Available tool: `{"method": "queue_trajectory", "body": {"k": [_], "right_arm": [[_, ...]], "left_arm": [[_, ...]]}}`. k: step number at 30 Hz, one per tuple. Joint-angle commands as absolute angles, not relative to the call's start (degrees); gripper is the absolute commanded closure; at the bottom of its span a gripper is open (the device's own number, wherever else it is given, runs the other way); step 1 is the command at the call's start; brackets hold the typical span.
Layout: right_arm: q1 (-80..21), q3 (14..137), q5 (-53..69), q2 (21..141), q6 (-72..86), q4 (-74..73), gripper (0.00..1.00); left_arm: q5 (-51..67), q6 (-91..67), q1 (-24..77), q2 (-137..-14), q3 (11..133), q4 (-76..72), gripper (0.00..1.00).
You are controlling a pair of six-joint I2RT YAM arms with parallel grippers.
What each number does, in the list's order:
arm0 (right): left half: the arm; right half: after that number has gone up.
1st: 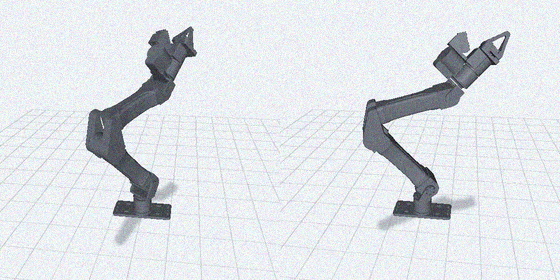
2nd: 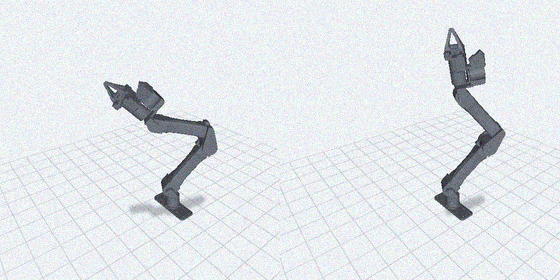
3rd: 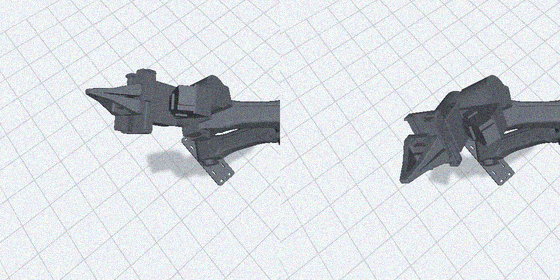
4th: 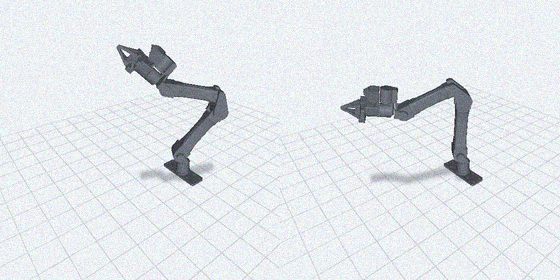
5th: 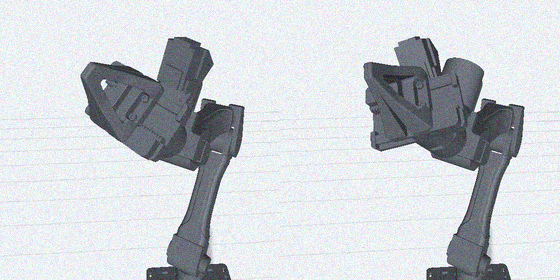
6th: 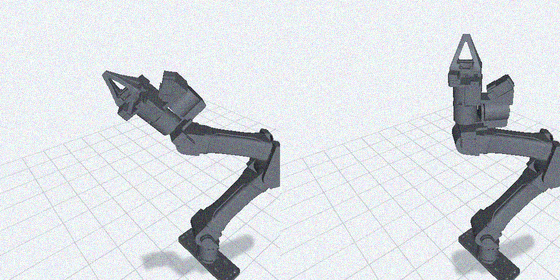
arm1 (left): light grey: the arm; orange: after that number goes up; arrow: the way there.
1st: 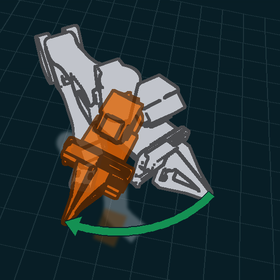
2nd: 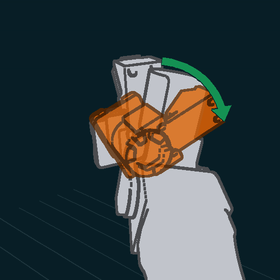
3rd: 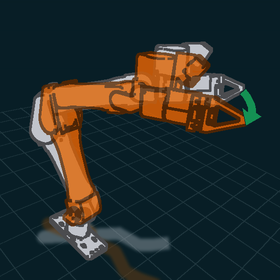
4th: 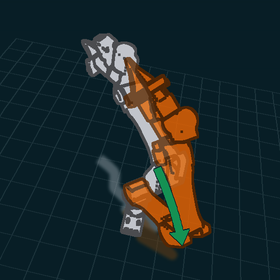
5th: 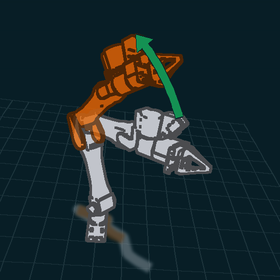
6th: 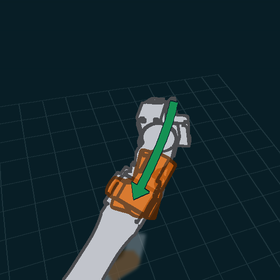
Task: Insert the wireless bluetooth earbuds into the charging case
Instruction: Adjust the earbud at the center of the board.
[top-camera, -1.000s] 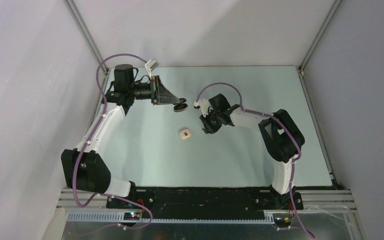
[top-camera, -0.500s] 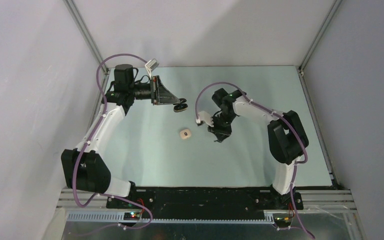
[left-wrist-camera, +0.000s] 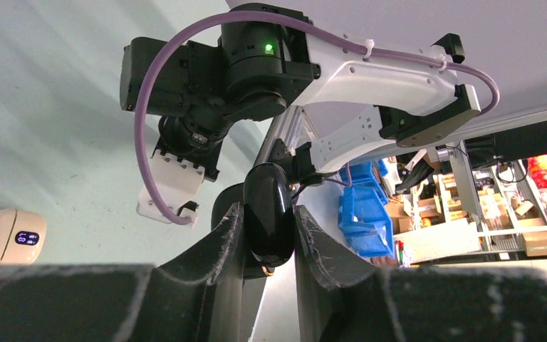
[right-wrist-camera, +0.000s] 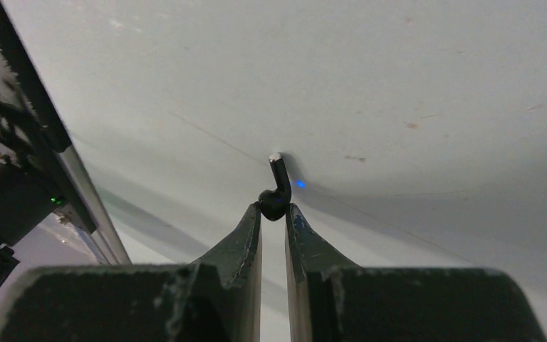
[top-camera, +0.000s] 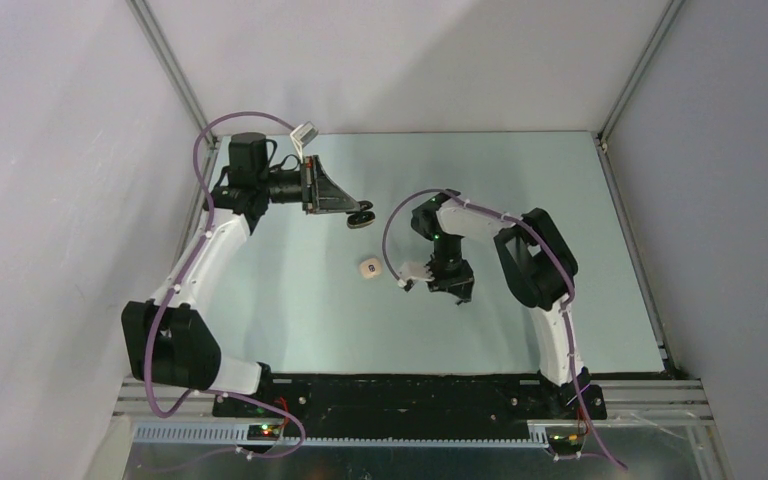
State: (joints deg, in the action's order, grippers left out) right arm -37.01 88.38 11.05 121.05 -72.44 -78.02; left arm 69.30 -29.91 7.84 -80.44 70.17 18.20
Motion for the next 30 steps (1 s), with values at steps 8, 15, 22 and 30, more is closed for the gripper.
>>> {"method": "queue_trajectory", "body": {"k": [8, 15, 22, 30], "right_arm": [[-37.18, 90.53, 8.93, 122.96, -68.53, -72.23, 0.73], [-34.14, 93.88, 12.57, 118.69, -64.91, -72.01, 0.64], [-29.64, 92.06, 21.19, 110.59, -52.36, -71.94, 0.56], [-28.47, 74.59, 15.5, 95.39, -17.66, -52.26, 0.61]], "left_arm": [[70.82, -29.23, 7.66, -78.19, 70.55, 17.27, 1.0], [71.01, -29.4, 7.8, -79.09, 71.13, 17.34, 1.0], [71.22, -29.29, 8.17, -79.72, 71.43, 17.35, 1.0], [71.17, -29.58, 8.17, -80.67, 71.88, 17.31, 1.0]]}}
